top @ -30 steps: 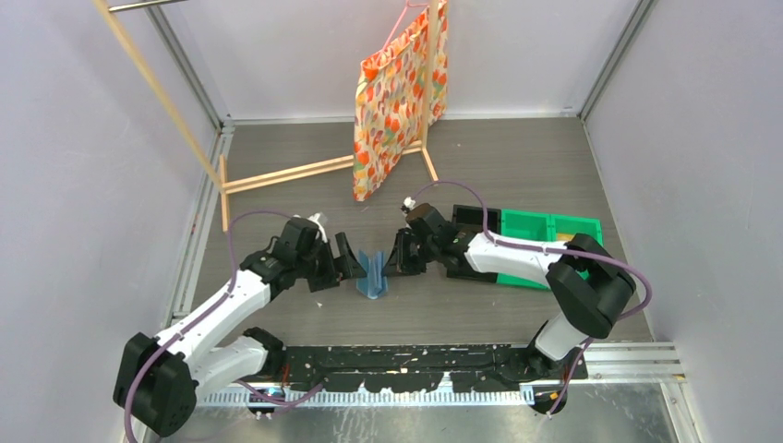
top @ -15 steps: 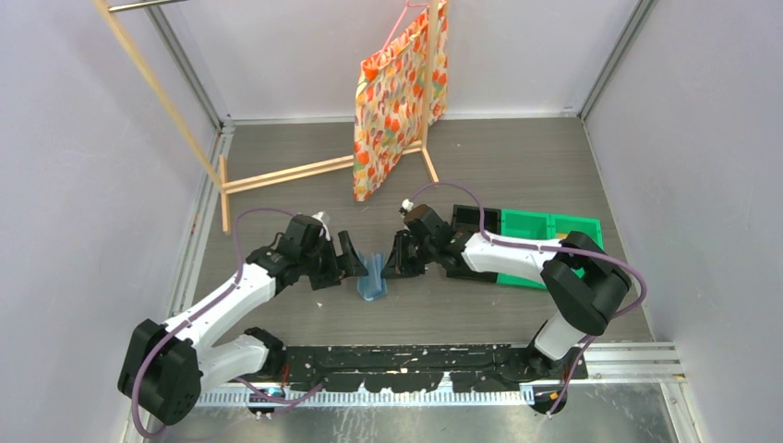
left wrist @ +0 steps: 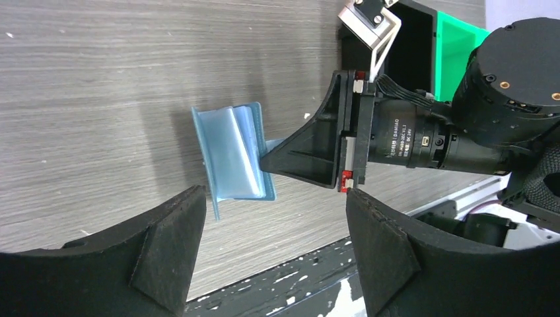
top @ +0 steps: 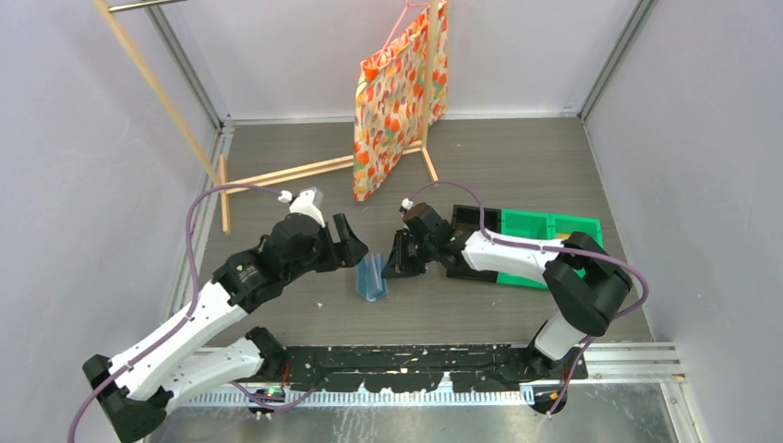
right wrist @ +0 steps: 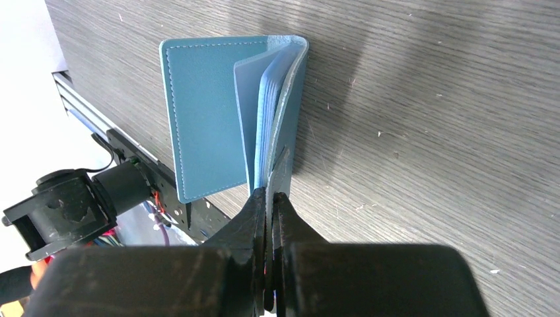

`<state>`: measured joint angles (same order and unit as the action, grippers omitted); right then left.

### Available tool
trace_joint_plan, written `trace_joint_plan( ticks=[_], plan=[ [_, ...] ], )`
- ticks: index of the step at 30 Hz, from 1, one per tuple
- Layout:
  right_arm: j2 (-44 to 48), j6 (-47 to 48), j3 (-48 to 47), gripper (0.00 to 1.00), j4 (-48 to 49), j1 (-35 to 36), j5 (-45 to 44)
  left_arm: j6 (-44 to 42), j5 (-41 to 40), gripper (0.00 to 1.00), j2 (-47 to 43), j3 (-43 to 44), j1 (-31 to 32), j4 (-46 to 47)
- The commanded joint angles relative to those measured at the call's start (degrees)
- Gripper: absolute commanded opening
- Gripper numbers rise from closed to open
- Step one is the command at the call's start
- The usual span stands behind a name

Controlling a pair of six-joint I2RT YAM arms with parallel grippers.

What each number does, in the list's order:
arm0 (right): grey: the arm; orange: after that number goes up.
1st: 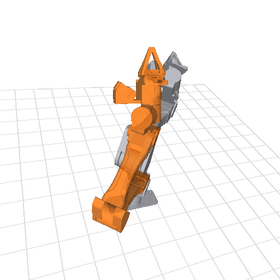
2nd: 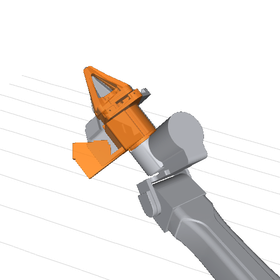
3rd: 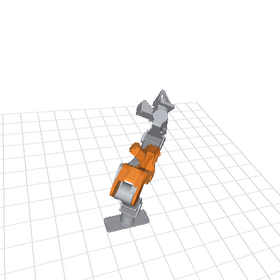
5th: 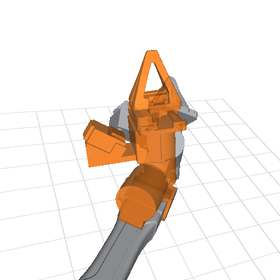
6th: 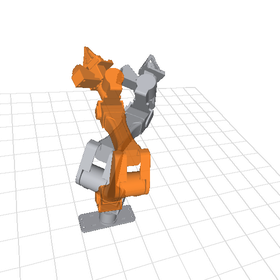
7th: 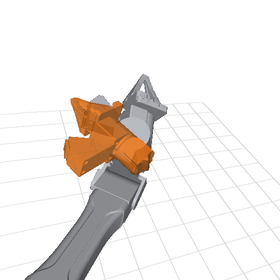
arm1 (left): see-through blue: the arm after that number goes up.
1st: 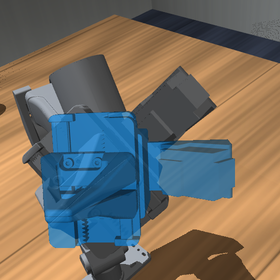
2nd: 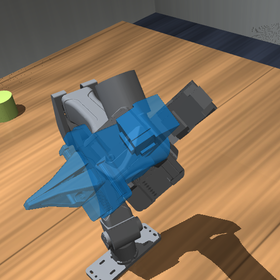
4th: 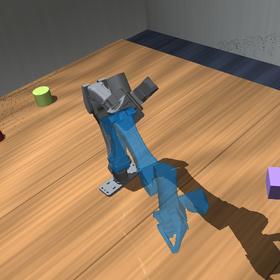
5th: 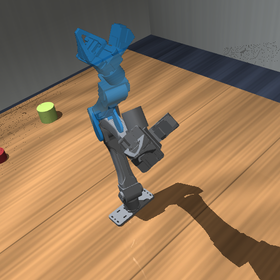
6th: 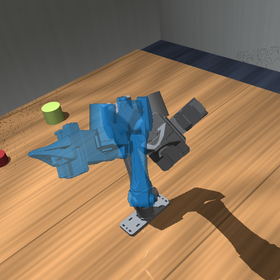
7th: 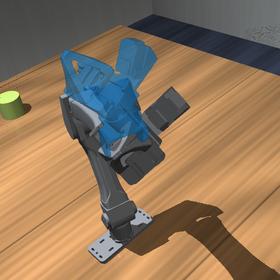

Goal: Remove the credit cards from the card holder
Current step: Open the card holder at the center of the board.

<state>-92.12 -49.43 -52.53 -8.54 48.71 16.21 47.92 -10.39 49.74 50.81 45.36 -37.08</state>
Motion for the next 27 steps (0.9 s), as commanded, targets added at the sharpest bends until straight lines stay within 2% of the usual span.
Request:
trace_joint_plan(
  ticks=[1, 4, 7, 11, 16, 22, 27],
  plan=[
    [2.62, 0.63, -2.57, 0.01, -0.16, 0.36, -0.19, 3.37, 3.33, 0.78, 0.88, -4.73, -0.01, 5.63],
    [2.44, 0.73, -2.57, 0.01, -0.25, 0.35, -0.38, 5.64, 3.89, 0.74, 1.66, -7.71, -0.01, 8.82],
    [2.37, 0.86, -2.50, 0.01, -0.26, 0.34, -0.39, 7.91, 4.63, 0.63, 1.58, -10.64, -0.01, 13.31],
    [2.27, 0.89, -2.31, 0.01, -0.01, 0.41, -0.39, 8.83, 3.00, 0.55, 4.88, -9.00, -0.01, 10.13],
    [2.02, 0.72, -2.14, 0.01, 0.43, 0.51, -0.45, 9.82, 0.14, 0.43, 5.96, -13.10, -0.10, 16.52],
    [1.82, 0.68, -1.87, 0.01, 0.31, 0.68, -0.55, 10.21, 2.88, 0.42, 10.75, -13.75, -0.28, 21.82],
    [1.69, 0.88, -2.11, 0.01, 0.04, 0.69, -0.52, 8.58, 0.99, 0.43, 14.27, -12.46, -0.27, 21.29]
  ],
)
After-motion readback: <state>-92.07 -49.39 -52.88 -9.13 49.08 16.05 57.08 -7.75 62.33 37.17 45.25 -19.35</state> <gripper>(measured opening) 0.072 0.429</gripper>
